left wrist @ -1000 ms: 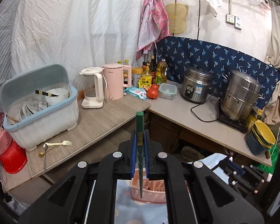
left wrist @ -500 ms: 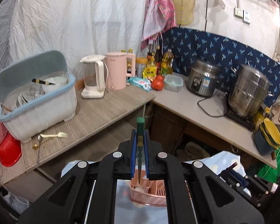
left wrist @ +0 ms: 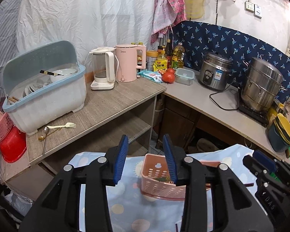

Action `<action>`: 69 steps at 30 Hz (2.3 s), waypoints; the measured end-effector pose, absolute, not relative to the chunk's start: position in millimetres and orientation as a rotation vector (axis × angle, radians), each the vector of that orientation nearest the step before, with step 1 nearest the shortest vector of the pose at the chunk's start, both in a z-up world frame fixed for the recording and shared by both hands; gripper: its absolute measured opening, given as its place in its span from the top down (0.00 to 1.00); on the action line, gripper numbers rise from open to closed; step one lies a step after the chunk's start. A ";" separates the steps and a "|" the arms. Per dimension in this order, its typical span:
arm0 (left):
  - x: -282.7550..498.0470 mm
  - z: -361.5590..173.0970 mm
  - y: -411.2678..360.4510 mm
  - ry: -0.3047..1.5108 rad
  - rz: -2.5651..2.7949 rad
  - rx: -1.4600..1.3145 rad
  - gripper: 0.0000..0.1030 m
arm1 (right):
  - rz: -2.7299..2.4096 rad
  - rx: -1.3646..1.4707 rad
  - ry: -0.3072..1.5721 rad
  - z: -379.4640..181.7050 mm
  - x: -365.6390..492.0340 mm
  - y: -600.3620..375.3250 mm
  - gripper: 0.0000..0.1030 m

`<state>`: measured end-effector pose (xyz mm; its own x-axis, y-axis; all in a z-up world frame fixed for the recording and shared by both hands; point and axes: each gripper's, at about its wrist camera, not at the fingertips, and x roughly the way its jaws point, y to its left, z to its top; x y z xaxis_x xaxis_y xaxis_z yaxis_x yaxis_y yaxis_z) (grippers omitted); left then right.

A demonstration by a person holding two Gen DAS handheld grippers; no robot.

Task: Organize utensils
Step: 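Lower both grippers toward the remaining chopsticks and gold spoon on the cloth, then grasp the green chopstick with the right gripper while the left grasps a dark-red chopstick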

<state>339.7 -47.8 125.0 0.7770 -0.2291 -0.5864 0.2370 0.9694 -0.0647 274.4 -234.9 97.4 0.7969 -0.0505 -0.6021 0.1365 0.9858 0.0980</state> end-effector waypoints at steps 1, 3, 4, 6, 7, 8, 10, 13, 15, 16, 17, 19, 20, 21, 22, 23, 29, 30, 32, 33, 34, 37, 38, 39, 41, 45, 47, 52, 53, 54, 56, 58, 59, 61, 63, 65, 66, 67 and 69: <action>335.1 124.0 -46.2 0.633 -0.248 0.018 0.66 | -0.101 0.138 0.638 98.8 270.6 -234.2 0.72; 326.0 122.4 -41.4 0.633 -0.249 0.014 0.65 | -0.095 0.144 0.633 100.9 261.3 -234.2 0.72; 322.3 121.5 -38.9 0.636 -0.246 0.013 0.65 | -0.092 0.148 0.631 101.0 255.5 -234.0 0.72; 309.6 117.5 -33.2 0.636 -0.237 0.020 0.65 | -0.091 0.147 0.633 100.0 244.4 -233.8 0.72; 303.9 115.8 -30.6 0.638 -0.232 0.020 0.65 | -0.093 0.144 0.634 98.5 237.4 -233.1 0.72; 296.9 113.0 -27.1 0.641 -0.231 0.015 0.64 | -0.093 0.143 0.638 96.7 231.6 -232.6 0.72; 283.8 105.7 -19.9 0.653 -0.232 0.006 0.64 | -0.091 0.139 0.649 91.2 215.6 -230.1 0.72; 261.2 93.2 -14.1 0.661 -0.213 0.016 0.64 | -0.107 0.120 0.660 81.3 191.2 -224.0 0.72; 246.8 83.5 -11.5 0.677 -0.214 0.006 0.64 | -0.117 0.124 0.673 72.0 172.9 -222.1 0.72; 239.6 76.9 -9.8 0.695 -0.225 -0.002 0.64 | -0.118 0.127 0.680 67.8 166.3 -221.4 0.72; 232.1 71.3 -8.8 0.706 -0.229 -0.003 0.64 | -0.123 0.128 0.689 62.9 158.4 -221.5 0.72; 217.4 60.1 -7.8 0.720 -0.222 0.013 0.63 | -0.135 0.134 0.711 50.7 141.3 -222.0 0.72; 209.0 52.7 -6.9 0.729 -0.218 0.025 0.63 | -0.137 0.139 0.728 42.9 132.4 -222.5 0.72; 201.6 45.0 -5.6 0.746 -0.219 0.023 0.62 | -0.141 0.141 0.737 37.3 125.7 -222.5 0.72; 193.6 35.4 -2.8 0.773 -0.227 0.009 0.62 | -0.147 0.137 0.751 29.3 117.3 -222.6 0.72; 187.4 27.1 -0.8 0.794 -0.228 -0.001 0.62 | -0.151 0.132 0.768 21.5 110.1 -222.1 0.72; 143.6 -26.3 -1.9 0.898 -0.217 0.019 0.62 | -0.157 0.100 0.874 -30.5 70.7 -213.7 0.72; 135.9 -35.8 -2.1 0.914 -0.214 0.022 0.62 | -0.154 0.101 0.888 -37.5 65.8 -212.7 0.72; 123.0 -53.4 -2.1 0.944 -0.202 0.033 0.62 | -0.146 0.100 0.910 -52.0 54.0 -208.1 0.72; 115.3 -62.6 -2.5 0.958 -0.199 0.041 0.62 | -0.140 0.092 0.924 -60.0 47.8 -204.3 0.72; 108.5 -70.1 -1.8 0.969 -0.196 0.051 0.62 | -0.134 0.087 0.936 -66.8 43.3 -201.4 0.72; 88.2 -89.4 0.1 1.004 -0.205 0.049 0.62 | -0.115 0.089 0.966 -86.6 30.6 -193.9 0.73; 81.7 -94.0 0.7 1.010 -0.205 0.053 0.62 | -0.114 0.086 0.972 -92.0 27.9 -192.0 0.74; 78.2 -96.5 1.5 1.013 -0.209 0.054 0.62 | -0.113 0.077 0.978 -97.9 25.3 -189.7 0.74; 67.6 -101.4 2.7 1.022 -0.221 0.049 0.62 | -0.112 0.070 0.983 -104.5 22.2 -187.5 0.74; 54.2 -106.7 -0.9 1.024 -0.244 0.052 0.62 | -0.108 0.063 0.979 -112.2 21.3 -183.8 0.75; 52.4 -109.1 -4.4 1.030 -0.255 0.058 0.62 | -0.113 0.063 0.982 -116.0 23.5 -184.6 0.78; 50.1 -116.5 -13.7 1.035 -0.287 0.070 0.62 | -0.115 0.074 1.000 -125.8 27.0 -186.2 0.87; 50.3 -118.7 -15.0 1.043 -0.294 0.068 0.62 | -0.116 0.070 0.995 -125.9 26.9 -185.8 0.87; 50.3 -121.3 -16.0 1.051 -0.297 0.067 0.62 | -0.115 0.065 0.994 -126.0 27.3 -185.0 0.89; 48.6 -124.0 -18.6 1.041 -0.288 0.081 0.62 | -0.111 0.061 0.994 -126.4 28.0 -183.5 0.92; 47.8 -124.6 -21.4 1.036 -0.281 0.099 0.62 | -0.114 0.053 0.991 -126.5 27.7 -182.0 0.92; 47.7 -124.4 -21.9 1.035 -0.280 0.102 0.63 | -0.114 0.052 0.990 -126.4 27.9 -181.6 0.92; 47.2 -124.3 -22.3 1.032 -0.279 0.111 0.67 | -0.114 0.055 0.990 -126.6 27.4 -181.6 0.92; 46.0 -123.7 -22.6 1.029 -0.283 0.119 0.80 | -0.112 0.062 0.992 -126.6 26.4 -181.9 0.92; 45.3 -123.4 -22.9 1.031 -0.292 0.122 0.87 | -0.110 0.066 0.996 -126.1 25.3 -182.1 0.92; 44.6 -123.1 -22.9 1.032 -0.293 0.124 0.91 | -0.107 0.069 0.999 -125.8 24.3 -182.1 0.93; 44.1 -122.9 -22.7 1.033 -0.297 0.125 0.93 | -0.104 0.072 1.001 -125.2 22.9 -182.1 0.93; 42.6 -121.6 -21.8 1.036 -0.305 0.123 0.93 | -0.100 0.082 1.001 -123.1 19.4 -183.2 0.93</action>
<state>42.6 -21.8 -121.6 0.4721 -0.1911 -0.8606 0.3064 0.9509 -0.0431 19.4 -183.2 -123.1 0.5356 -0.0461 -0.8432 0.1215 0.9923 0.0229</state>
